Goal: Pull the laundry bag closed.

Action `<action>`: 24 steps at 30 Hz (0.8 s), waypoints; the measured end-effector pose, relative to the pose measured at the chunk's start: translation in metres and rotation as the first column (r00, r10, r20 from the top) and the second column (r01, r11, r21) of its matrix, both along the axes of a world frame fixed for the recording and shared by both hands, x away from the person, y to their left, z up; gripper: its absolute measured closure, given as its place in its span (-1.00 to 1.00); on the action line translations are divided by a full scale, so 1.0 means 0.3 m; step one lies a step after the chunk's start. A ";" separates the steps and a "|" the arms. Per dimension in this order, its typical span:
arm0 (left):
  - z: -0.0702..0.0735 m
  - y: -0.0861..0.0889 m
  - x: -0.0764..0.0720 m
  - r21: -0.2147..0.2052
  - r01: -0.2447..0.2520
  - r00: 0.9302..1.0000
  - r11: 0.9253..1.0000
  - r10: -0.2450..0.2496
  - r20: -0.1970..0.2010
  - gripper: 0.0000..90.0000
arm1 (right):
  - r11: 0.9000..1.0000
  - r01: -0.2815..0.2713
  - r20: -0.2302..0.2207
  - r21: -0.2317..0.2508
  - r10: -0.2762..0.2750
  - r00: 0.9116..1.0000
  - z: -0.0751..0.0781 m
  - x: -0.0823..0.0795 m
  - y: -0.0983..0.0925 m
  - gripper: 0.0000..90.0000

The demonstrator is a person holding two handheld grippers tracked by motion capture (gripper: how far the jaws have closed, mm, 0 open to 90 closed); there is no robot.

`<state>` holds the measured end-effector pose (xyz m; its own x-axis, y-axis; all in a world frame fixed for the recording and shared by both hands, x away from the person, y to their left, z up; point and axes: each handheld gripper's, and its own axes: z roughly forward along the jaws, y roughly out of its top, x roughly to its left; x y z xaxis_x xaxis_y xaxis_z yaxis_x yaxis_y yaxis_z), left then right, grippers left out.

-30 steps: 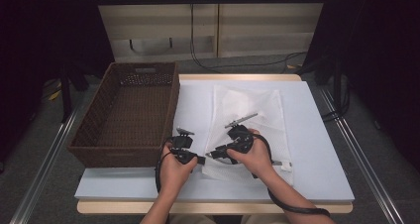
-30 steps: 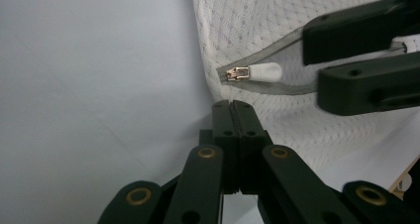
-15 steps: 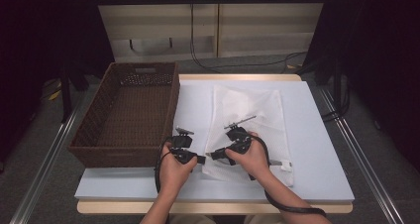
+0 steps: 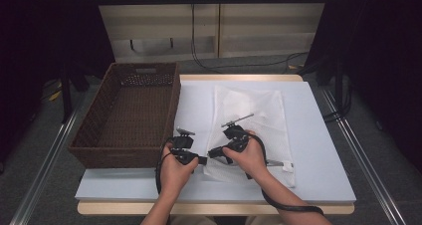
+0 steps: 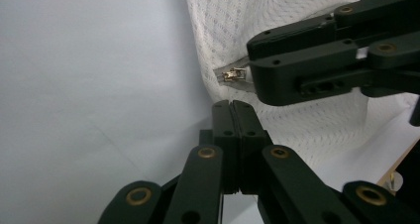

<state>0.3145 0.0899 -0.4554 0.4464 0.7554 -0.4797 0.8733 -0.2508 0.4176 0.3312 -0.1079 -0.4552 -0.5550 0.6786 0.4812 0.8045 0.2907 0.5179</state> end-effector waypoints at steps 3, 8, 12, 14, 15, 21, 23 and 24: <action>0.000 0.001 0.000 -0.002 0.000 1.000 1.000 0.000 -0.001 1.00 | 1.000 0.007 -0.012 -0.009 -0.007 1.000 -0.002 0.002 0.009 0.81; -0.003 0.000 0.001 -0.006 0.001 1.000 1.000 -0.001 -0.001 1.00 | 1.000 0.027 -0.008 -0.004 -0.027 1.000 -0.014 0.007 0.006 0.90; -0.001 -0.002 0.000 -0.004 0.009 1.000 1.000 -0.009 0.010 0.98 | 1.000 0.026 -0.015 0.004 -0.026 1.000 -0.011 0.003 -0.004 0.93; 0.002 -0.006 0.000 -0.011 0.008 1.000 1.000 -0.008 0.017 0.93 | 0.999 0.035 -0.019 0.020 -0.034 0.999 -0.005 0.002 -0.012 0.94; 0.002 -0.008 0.000 -0.004 0.008 1.000 1.000 -0.008 0.023 0.86 | 0.999 0.033 -0.022 0.022 -0.033 0.999 -0.001 0.002 -0.018 0.94; -0.009 -0.019 0.008 -0.025 0.028 0.999 0.999 -0.027 0.032 0.58 | 0.999 0.027 -0.018 0.035 -0.027 0.999 0.018 0.002 -0.036 0.94; -0.013 -0.025 0.012 -0.032 0.047 0.998 0.998 -0.046 0.046 0.51 | 0.999 0.026 -0.016 0.039 -0.025 1.000 0.023 0.002 -0.039 0.94; -0.014 -0.034 0.011 -0.050 0.030 0.999 0.998 -0.028 0.041 0.50 | 0.999 0.029 -0.016 0.039 -0.028 0.999 0.026 0.001 -0.039 0.94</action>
